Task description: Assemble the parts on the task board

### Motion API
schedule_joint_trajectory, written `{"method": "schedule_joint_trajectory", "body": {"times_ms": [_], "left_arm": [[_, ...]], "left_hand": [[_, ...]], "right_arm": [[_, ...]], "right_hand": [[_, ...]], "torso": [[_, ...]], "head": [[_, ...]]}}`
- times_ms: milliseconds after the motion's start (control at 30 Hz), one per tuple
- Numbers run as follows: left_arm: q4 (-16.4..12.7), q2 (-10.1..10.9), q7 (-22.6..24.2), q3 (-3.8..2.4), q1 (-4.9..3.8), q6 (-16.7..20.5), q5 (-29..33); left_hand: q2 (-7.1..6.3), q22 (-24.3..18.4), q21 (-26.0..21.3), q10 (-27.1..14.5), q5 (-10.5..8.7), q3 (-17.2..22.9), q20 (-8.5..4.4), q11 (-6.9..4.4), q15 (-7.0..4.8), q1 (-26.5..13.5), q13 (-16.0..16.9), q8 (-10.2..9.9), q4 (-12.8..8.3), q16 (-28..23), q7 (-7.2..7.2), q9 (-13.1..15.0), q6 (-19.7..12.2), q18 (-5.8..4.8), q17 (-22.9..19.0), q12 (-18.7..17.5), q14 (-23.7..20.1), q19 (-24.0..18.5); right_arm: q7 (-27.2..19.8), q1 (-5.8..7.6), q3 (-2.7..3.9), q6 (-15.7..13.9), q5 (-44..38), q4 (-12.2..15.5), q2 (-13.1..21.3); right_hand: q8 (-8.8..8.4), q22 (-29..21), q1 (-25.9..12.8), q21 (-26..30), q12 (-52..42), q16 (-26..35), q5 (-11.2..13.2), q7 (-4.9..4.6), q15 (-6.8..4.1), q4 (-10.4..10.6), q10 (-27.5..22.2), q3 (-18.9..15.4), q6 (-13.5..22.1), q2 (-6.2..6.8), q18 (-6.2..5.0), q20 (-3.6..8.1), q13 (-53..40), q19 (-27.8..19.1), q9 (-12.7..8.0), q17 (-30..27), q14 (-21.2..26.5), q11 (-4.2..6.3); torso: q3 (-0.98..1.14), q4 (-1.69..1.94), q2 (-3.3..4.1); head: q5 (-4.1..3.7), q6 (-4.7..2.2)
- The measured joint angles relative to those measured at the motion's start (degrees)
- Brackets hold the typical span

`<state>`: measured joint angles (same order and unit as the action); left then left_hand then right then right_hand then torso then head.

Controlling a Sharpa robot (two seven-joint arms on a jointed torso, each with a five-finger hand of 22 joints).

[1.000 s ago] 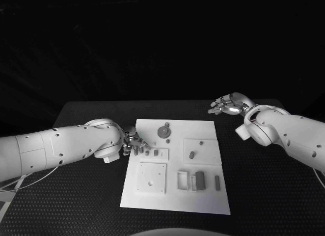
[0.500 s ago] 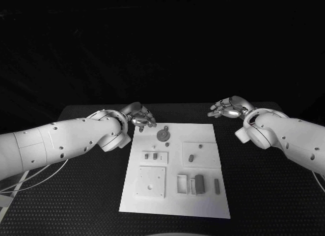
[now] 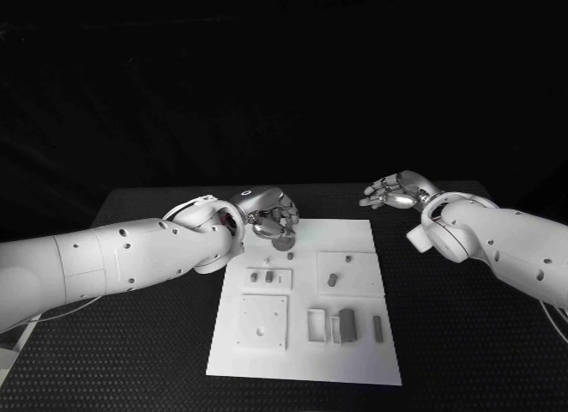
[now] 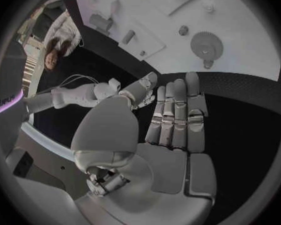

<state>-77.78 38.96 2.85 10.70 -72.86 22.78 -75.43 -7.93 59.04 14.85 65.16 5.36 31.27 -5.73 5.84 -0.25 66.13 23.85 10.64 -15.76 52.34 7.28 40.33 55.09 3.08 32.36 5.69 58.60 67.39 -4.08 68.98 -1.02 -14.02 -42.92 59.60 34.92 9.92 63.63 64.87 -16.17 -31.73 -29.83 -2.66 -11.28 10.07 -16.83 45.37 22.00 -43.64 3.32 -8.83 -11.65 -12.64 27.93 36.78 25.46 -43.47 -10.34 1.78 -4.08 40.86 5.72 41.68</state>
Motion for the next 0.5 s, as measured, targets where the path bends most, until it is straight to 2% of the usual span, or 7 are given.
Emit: {"method": "schedule_joint_trajectory", "body": {"times_ms": [67,133,200,333,500], "left_arm": [[0.7,-1.0,-0.1,0.91,0.00,-0.3,-3.0],[1.2,-1.7,-0.4,1.37,0.10,-0.7,-5.7],[1.6,-2.3,-1.0,1.91,0.15,-1.4,-8.9],[2.6,-3.2,-1.9,2.43,0.19,-2.9,-13.5],[3.6,-3.8,-2.6,2.51,0.29,-3.9,-16.6]], "left_hand": [[0.05,0.0,0.0,0.8,-0.71,0.0,-0.01,-0.07,-0.08,-0.1,-0.3,0.0,0.0,-0.3,-0.15,-0.2,0.3,-0.01,0.4,0.0,0.3,0.0],[0.38,0.1,0.0,1.4,-0.75,0.0,-0.01,-0.20,-0.16,0.3,-0.5,0.5,0.0,-0.4,-0.38,-0.3,1.3,-0.02,0.7,-0.3,0.4,0.0],[0.68,0.6,0.0,1.5,-0.32,1.8,-0.01,-0.13,0.36,2.6,-0.9,1.1,-0.3,-0.4,-0.62,-0.5,3.1,-0.05,1.7,-1.0,-0.2,0.0],[0.03,2.8,1.4,1.5,-1.53,1.9,-0.18,-0.11,0.46,3.2,-1.5,0.8,0.0,1.6,-0.67,-1.4,3.3,-0.14,4.8,-1.3,-0.3,0.6],[-1.68,4.7,2.6,1.8,-1.77,1.1,-0.31,-0.02,0.24,2.2,-1.8,0.0,0.8,3.0,-0.64,-2.3,2.4,-0.11,6.7,-1.3,-0.5,0.7]], "right_arm": [[0.0,0.00,0.00,0.0,0.1,0.0,-0.1],[0.0,0.00,0.00,0.0,0.1,0.0,-0.2],[0.0,0.00,0.00,0.0,0.2,-0.1,-0.3],[0.0,0.00,0.00,0.0,0.2,-0.2,-0.4],[0.0,0.00,0.00,0.0,0.3,-0.2,-0.5]], "right_hand": [[0.00,0.0,0.0,0.0,0.0,0.0,0.0,0.00,0.00,0.0,0.0,0.0,0.0,0.00,0.00,0.00,0.0,0.0,0.0,0.0,0.0,0.00],[0.00,0.0,0.0,0.0,0.0,0.0,0.0,0.00,0.00,0.0,0.0,0.0,0.0,0.00,0.00,0.00,0.0,0.0,0.0,0.0,0.0,0.00],[0.00,0.0,0.0,0.0,0.0,0.0,0.0,0.00,0.00,0.0,0.0,0.0,0.0,0.00,0.00,0.00,0.1,0.0,0.0,0.0,0.0,0.00],[0.00,0.0,-0.2,0.0,0.0,0.1,0.0,0.00,0.00,0.0,0.0,0.0,0.0,-0.23,0.00,0.00,0.1,0.0,0.0,0.0,0.0,0.00],[0.00,0.0,-0.2,0.0,0.0,0.2,0.0,0.00,0.00,0.0,0.0,0.0,0.0,-0.23,0.00,0.00,0.1,0.0,0.0,0.0,0.0,0.00]], "torso": [[-0.03,0.00,0.01],[-0.07,-0.03,0.04],[-0.08,-0.04,0.07],[-0.08,-0.13,0.11],[-0.07,-0.16,0.14]], "head": [[-0.03,-0.07],[-0.17,-0.10],[-0.26,-0.13],[-0.46,-0.13],[-0.51,-0.12]]}}
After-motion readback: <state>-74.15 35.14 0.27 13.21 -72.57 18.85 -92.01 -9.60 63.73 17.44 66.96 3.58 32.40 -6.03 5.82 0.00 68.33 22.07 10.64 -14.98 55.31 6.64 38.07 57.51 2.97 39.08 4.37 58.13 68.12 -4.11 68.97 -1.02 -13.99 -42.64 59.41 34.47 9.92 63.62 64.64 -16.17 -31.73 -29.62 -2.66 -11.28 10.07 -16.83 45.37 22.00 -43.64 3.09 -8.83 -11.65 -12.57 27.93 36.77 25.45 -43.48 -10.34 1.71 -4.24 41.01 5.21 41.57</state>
